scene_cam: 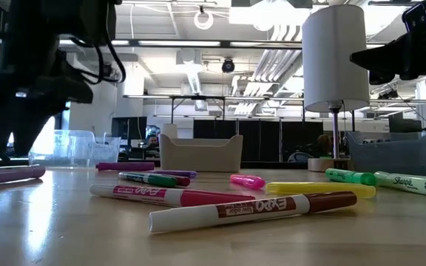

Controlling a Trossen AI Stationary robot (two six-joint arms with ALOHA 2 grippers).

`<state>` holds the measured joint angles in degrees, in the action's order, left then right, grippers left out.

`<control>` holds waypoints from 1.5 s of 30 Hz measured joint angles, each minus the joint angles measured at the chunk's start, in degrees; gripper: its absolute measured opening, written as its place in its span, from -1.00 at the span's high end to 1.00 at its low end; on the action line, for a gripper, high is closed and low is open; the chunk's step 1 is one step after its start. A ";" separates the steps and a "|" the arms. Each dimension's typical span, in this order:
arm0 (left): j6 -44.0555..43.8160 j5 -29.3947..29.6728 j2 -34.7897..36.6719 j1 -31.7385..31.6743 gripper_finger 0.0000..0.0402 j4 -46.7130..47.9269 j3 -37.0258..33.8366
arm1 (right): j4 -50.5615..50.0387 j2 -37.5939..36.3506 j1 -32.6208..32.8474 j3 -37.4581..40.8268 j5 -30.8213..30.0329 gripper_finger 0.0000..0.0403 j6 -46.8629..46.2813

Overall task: Pick & Place Markers
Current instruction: Put the light purple highlighter into the transparent bin

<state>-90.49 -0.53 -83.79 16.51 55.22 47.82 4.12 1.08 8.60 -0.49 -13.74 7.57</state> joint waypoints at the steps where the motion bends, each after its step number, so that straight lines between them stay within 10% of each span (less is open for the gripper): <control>1: -0.38 -0.40 -0.13 0.00 0.07 -2.60 -0.98 | 0.00 0.03 0.01 0.02 0.00 1.00 -0.01; 17: -4.47 -2.09 0.07 0.00 0.09 -13.34 -8.10 | 0.00 0.07 0.00 0.02 0.00 1.00 0.00; 28: -3.98 -3.00 -0.02 0.00 0.72 -14.81 -8.19 | 0.00 0.07 0.01 0.01 0.00 1.00 0.00; 45: -2.32 -1.77 0.19 0.04 0.65 -14.04 -6.73 | 0.00 0.07 0.02 0.02 0.00 1.00 0.00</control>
<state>-92.81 -2.30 -83.60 16.56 41.18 41.09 4.12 1.15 8.62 -0.47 -13.74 7.57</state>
